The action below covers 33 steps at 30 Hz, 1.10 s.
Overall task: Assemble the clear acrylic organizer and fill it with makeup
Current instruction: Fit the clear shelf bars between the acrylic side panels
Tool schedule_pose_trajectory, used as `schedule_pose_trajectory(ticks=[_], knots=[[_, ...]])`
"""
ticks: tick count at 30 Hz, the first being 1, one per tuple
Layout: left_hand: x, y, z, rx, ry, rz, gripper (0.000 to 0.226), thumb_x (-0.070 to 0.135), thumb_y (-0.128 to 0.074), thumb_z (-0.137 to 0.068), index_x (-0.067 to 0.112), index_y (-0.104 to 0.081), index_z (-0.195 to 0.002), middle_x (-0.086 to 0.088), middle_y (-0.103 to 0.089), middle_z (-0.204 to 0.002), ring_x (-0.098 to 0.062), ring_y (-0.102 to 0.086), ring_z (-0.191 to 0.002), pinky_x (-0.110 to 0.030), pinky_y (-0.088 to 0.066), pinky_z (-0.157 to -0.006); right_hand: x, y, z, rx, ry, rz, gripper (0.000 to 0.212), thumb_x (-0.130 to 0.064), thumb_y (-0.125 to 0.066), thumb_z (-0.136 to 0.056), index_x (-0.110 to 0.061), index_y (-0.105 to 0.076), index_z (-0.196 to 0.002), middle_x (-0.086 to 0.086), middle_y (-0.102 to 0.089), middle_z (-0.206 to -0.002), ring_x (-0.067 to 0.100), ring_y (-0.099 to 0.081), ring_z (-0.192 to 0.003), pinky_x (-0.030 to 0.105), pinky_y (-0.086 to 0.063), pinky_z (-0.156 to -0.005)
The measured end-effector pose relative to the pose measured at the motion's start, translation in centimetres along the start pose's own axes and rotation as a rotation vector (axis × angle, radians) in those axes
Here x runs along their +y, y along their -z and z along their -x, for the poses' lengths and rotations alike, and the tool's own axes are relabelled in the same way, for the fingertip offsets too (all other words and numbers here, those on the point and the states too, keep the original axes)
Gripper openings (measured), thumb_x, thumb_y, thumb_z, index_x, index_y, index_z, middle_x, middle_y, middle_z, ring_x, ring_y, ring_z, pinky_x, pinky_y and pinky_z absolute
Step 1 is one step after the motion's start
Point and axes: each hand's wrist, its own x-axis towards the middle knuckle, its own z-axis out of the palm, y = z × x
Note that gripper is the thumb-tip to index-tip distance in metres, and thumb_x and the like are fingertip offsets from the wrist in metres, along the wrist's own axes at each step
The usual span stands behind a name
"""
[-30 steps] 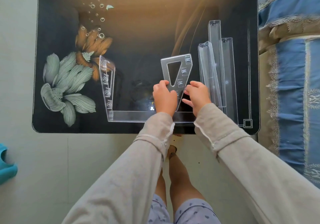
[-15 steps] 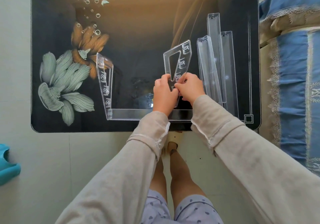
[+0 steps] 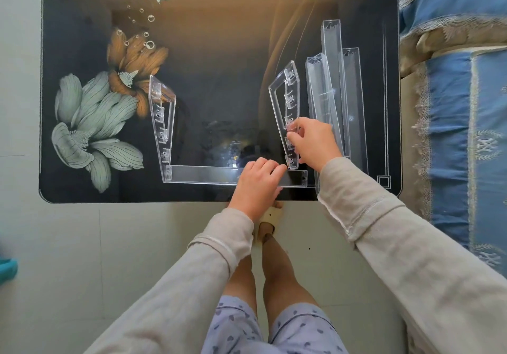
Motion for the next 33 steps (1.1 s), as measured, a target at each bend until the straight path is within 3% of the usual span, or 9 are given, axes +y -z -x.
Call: schedule_pose_trajectory(ticks=[5, 11, 25, 30, 33], knots=[[-1.0, 1.1, 1.2, 0.097, 0.001, 0.056, 0.044, 0.017, -0.087, -0.056, 0.007, -0.071, -0.096, -0.006, -0.074, -0.086, -0.024, -0.070, -0.078, -0.030, -0.057, -0.072, 0.2, -0.1, 0.2, 0.010, -0.032, -0.046, 0.023, -0.018, -0.049, -0.091, -0.010, -0.062, -0.108, 0.010, -0.058, -0.087, 0.034, -0.064, -0.095, 0.051, -0.055, -0.083], [-1.2, 2.0, 0.6, 0.099, 0.101, 0.101, 0.043, 0.011, -0.085, -0.061, 0.004, -0.070, -0.101, -0.011, -0.074, -0.091, -0.029, -0.069, -0.083, -0.037, -0.057, -0.075, 0.4, -0.5, 0.5, 0.065, -0.033, -0.034, 0.025, -0.015, -0.048, -0.091, -0.008, -0.063, -0.110, 0.019, -0.067, -0.098, 0.034, -0.065, -0.092, 0.050, -0.056, -0.081], [-1.3, 1.3, 0.7, 0.083, 0.140, 0.108, 0.040, 0.011, -0.077, -0.072, 0.007, -0.067, -0.110, -0.013, -0.072, -0.099, -0.031, -0.067, -0.091, -0.038, -0.055, -0.082, 0.4, -1.1, 1.3, 0.171, 0.029, 0.061, 0.028, -0.014, -0.046, -0.093, -0.003, -0.066, -0.108, 0.021, -0.070, -0.091, 0.034, -0.066, -0.082, 0.042, -0.057, -0.079], [-1.3, 1.1, 0.5, 0.078, 0.144, 0.128, 0.040, 0.013, -0.072, -0.077, 0.008, -0.064, -0.116, -0.014, -0.070, -0.106, -0.031, -0.064, -0.098, -0.040, -0.052, -0.087, 0.5, -1.1, 1.3, 0.167, 0.026, 0.053, 0.029, -0.013, -0.044, -0.093, 0.001, -0.065, -0.106, 0.024, -0.068, -0.090, 0.037, -0.065, -0.085, 0.049, -0.056, -0.078], [-1.3, 1.0, 0.4, 0.082, 0.150, 0.128, 0.040, 0.013, -0.072, -0.078, 0.008, -0.064, -0.117, -0.014, -0.070, -0.107, -0.032, -0.063, -0.099, -0.040, -0.051, -0.087, 0.5, -1.1, 1.3, 0.173, 0.027, 0.062, 0.029, -0.013, -0.044, -0.093, 0.001, -0.066, -0.104, 0.024, -0.069, -0.089, 0.037, -0.065, -0.083, 0.045, -0.056, -0.079]])
